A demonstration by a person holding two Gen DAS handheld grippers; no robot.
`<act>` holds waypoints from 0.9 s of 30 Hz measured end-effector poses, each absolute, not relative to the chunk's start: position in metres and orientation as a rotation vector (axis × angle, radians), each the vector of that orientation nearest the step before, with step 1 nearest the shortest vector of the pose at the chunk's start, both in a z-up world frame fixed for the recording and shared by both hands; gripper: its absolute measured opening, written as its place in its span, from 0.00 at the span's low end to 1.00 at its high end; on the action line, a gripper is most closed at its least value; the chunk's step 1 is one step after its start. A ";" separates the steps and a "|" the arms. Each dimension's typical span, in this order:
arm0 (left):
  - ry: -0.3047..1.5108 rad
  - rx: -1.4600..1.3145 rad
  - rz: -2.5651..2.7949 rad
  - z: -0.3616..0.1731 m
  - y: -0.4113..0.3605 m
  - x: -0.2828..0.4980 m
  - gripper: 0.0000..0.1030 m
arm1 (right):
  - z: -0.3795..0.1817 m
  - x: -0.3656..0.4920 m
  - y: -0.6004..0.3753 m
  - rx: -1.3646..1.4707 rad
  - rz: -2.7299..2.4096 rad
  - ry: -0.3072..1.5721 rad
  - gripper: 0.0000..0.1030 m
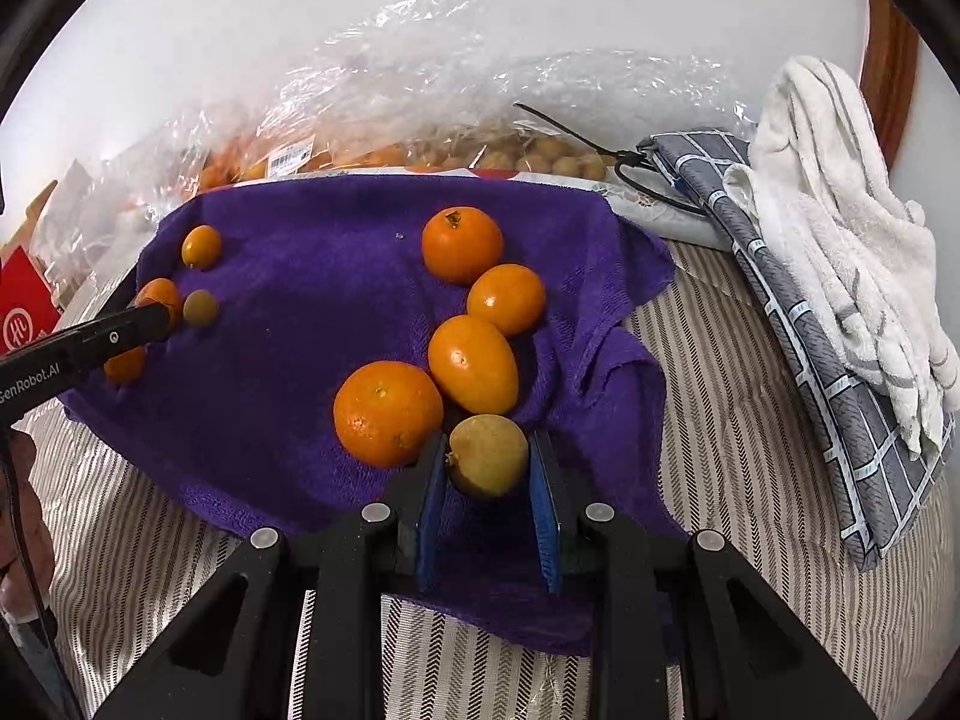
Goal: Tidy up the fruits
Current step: 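Open the right tool onto the towel while the left tool releases the red fruit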
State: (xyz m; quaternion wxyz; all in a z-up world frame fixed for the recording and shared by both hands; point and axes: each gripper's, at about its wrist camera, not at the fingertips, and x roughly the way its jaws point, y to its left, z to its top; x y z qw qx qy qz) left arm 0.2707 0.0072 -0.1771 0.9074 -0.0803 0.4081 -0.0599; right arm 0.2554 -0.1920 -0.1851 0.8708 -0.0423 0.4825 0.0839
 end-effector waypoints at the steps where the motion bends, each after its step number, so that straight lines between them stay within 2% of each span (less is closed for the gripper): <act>1: 0.844 -0.160 -0.121 -0.178 0.006 0.271 0.22 | -0.185 0.255 -0.191 -0.094 0.173 1.007 0.26; 4: 0.852 -0.150 -0.116 -0.180 0.004 0.272 0.22 | -0.185 0.253 -0.190 -0.101 0.171 1.002 0.27; 14: 0.862 -0.132 -0.089 -0.185 0.004 0.273 0.22 | -0.181 0.246 -0.190 -0.115 0.177 0.983 0.40; 23: 0.843 -0.085 -0.073 -0.182 0.001 0.272 0.22 | -0.173 0.244 -0.195 -0.059 0.206 0.976 0.46; 27: 0.851 -0.086 -0.071 -0.176 0.002 0.268 0.32 | -0.165 0.242 -0.196 -0.044 0.202 0.962 0.46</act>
